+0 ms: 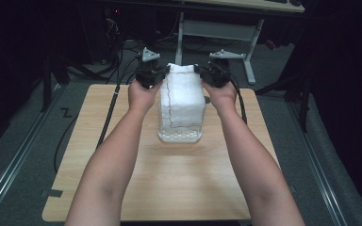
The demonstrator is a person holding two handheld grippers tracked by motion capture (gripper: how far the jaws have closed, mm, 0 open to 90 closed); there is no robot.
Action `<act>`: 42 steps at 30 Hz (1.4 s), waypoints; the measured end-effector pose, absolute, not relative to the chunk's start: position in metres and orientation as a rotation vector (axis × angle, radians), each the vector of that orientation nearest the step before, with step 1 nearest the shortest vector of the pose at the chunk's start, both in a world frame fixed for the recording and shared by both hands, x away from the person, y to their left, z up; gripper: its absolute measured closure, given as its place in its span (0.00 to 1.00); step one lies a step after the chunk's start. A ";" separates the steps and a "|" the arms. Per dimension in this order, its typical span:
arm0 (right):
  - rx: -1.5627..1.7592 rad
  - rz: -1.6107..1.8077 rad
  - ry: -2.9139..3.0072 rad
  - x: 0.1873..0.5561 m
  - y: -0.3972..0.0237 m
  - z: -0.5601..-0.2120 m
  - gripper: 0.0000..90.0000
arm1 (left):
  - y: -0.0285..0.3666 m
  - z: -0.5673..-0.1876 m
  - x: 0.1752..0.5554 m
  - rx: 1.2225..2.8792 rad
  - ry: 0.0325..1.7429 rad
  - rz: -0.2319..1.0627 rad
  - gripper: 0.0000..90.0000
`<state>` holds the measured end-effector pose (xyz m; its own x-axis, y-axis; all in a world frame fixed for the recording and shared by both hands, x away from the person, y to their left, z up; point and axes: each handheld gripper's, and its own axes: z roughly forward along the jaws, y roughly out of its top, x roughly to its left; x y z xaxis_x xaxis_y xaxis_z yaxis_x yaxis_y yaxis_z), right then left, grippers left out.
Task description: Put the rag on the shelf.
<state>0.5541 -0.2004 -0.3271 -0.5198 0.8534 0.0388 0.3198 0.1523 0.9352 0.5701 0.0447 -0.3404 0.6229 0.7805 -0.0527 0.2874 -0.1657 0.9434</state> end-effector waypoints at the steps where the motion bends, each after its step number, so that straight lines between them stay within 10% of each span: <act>1: 1.114 1.328 1.938 0.556 -0.199 -0.330 0.95 | 0.045 -0.343 0.571 1.738 0.882 0.542 0.92; 17: 1.155 1.208 1.999 0.560 -0.193 -0.352 0.73 | 0.060 -0.362 0.571 1.713 1.015 0.431 0.68; 42: 1.172 1.272 1.945 0.514 -0.211 -0.353 0.70 | 0.070 -0.356 0.517 1.736 0.890 0.510 0.65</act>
